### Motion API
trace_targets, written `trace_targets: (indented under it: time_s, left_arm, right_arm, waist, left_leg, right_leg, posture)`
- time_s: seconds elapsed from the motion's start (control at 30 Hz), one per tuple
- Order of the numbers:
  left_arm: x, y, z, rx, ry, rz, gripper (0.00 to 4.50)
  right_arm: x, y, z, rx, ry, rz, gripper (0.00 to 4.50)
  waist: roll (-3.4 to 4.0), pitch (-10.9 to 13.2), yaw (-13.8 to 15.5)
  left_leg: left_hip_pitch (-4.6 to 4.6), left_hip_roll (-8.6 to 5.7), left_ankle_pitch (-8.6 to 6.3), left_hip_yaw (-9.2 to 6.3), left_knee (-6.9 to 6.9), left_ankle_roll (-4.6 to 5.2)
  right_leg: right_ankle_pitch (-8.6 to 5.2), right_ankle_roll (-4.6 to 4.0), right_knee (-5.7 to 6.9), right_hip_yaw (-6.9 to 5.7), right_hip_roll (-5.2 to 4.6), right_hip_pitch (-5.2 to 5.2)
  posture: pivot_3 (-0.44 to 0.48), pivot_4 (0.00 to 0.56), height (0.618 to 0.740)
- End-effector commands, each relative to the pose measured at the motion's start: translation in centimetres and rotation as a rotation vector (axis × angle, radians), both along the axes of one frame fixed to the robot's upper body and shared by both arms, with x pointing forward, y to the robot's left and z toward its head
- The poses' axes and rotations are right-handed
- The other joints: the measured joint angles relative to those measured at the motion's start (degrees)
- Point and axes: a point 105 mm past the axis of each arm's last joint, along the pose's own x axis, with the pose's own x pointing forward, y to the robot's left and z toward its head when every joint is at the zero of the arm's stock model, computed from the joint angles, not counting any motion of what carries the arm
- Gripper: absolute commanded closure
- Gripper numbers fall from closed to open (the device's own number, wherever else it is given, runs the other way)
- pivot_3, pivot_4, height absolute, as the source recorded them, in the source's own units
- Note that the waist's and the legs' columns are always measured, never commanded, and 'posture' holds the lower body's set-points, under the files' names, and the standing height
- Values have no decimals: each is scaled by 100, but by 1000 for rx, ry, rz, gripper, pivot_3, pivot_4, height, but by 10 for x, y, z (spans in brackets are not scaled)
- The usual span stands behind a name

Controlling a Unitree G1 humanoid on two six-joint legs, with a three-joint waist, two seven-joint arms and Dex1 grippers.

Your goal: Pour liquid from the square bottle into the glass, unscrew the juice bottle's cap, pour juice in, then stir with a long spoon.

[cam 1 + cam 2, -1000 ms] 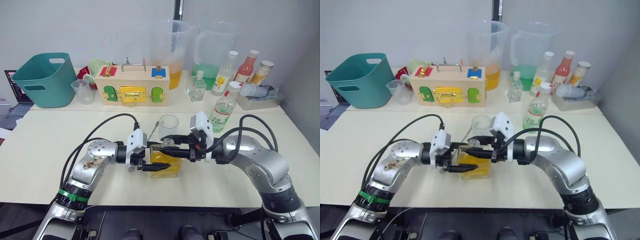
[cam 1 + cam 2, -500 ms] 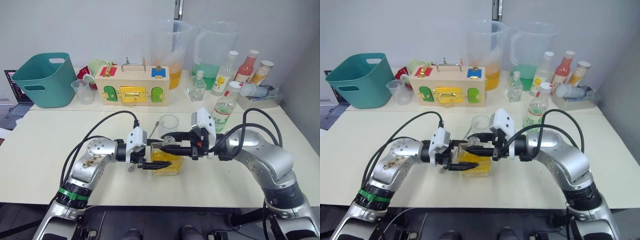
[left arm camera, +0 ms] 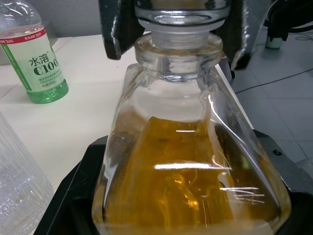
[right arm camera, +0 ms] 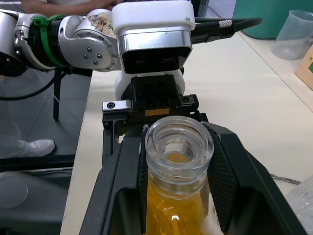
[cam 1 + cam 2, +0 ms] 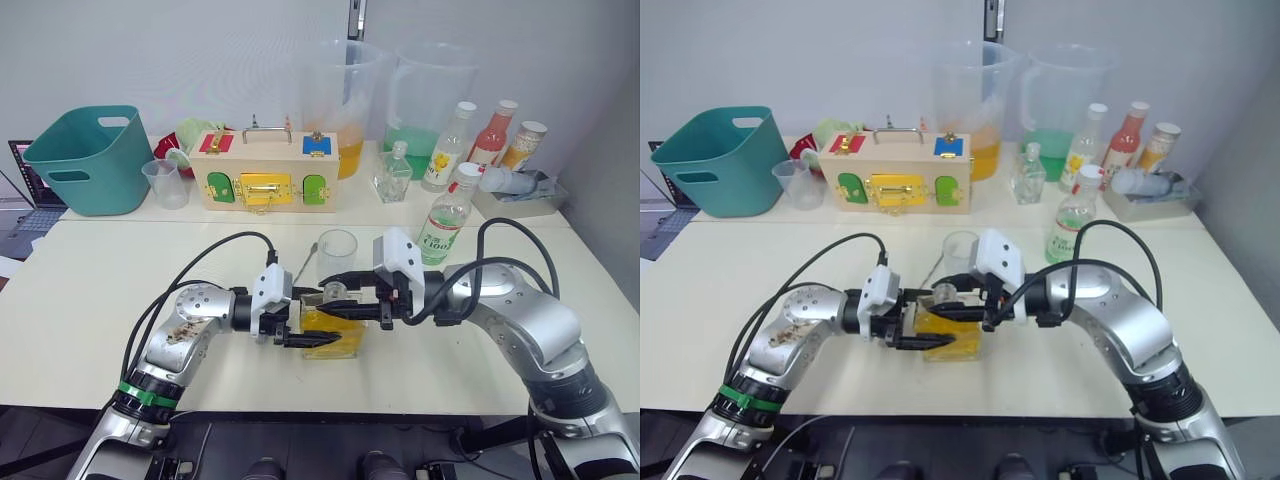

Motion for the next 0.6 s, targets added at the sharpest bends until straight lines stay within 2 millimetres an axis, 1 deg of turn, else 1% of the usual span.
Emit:
trace_targets:
  time_s: [0.03,0.07,0.13,0.2,0.27,0.3,0.37,0.43,0.5,0.57,0.6]
  left_arm:
    - [-5,15,-51,164,153,29,1690]
    - [-5,15,-52,165,152,27,1690]
    - [-5,15,-52,159,150,29,1690]
    - [-5,14,-51,155,147,33,1690]
    - [-5,15,-51,155,144,35,1690]
    - [-5,15,-51,155,143,35,1690]
    - [-5,15,-51,156,143,37,1690]
    - [-3,16,-50,155,142,42,1690]
    - [-2,16,-50,155,142,43,1690]
    - [-2,16,-50,152,142,44,1690]
    - [-2,16,-49,148,142,44,1690]
  right_arm:
    - [-22,-3,65,286,-190,69,3383]
    - [-23,-4,65,319,-152,71,3383]
    - [-23,-5,59,337,-86,64,3383]
    - [-17,-5,38,273,-11,25,3384]
    - [-14,-6,28,233,4,-9,3384]
    - [-13,-7,29,237,-6,-14,3384]
    - [-16,-6,35,261,-29,-3,3384]
    - [-17,-8,48,307,-57,10,3384]
    - [-18,-10,55,330,-70,14,3384]
    - [-17,-17,61,347,-77,-3,3384]
    - [-13,-27,64,355,-80,-38,3384]
  waist:
    - [0,0,-14]
    - [0,0,-28]
    - [1,0,-60]
    - [26,-30,-77]
    - [11,-73,-81]
    - [4,-78,-88]
    - [7,-81,-107]
    - [10,-83,-109]
    - [11,-83,-105]
    - [10,-84,-96]
    - [10,-84,-93]
  left_leg:
    - [0,0,0,0,0,0]
    - [0,1,0,0,0,0]
    - [-1,1,0,0,-1,0]
    - [12,2,-1,-1,-1,1]
    - [49,1,-6,-1,-11,10]
    - [96,6,-21,-4,-14,34]
    - [131,6,-28,0,-18,44]
    - [131,7,-28,3,-19,44]
    - [132,8,-28,2,-19,44]
    - [132,8,-28,2,-18,44]
    - [132,7,-28,1,-18,44]
  right_leg:
    - [0,0,1,0,0,-1]
    - [0,0,1,0,1,-2]
    - [0,0,4,1,0,-4]
    - [0,-1,5,1,0,10]
    - [0,0,-2,-1,0,49]
    - [-5,-5,-15,-7,5,98]
    - [-25,-5,-32,-6,5,136]
    - [-37,-5,-33,-4,5,135]
    - [-37,-5,-30,-4,6,135]
    - [-36,-5,-29,-4,5,137]
    - [-36,-5,-30,-4,5,138]
  posture:
    - [0,150,740]
    - [0,150,740]
    - [0,150,740]
    - [0,150,740]
    - [0,150,740]
    - [0,150,740]
    - [0,150,740]
    - [0,150,740]
    - [0,150,740]
    - [0,150,740]
    - [0,150,740]
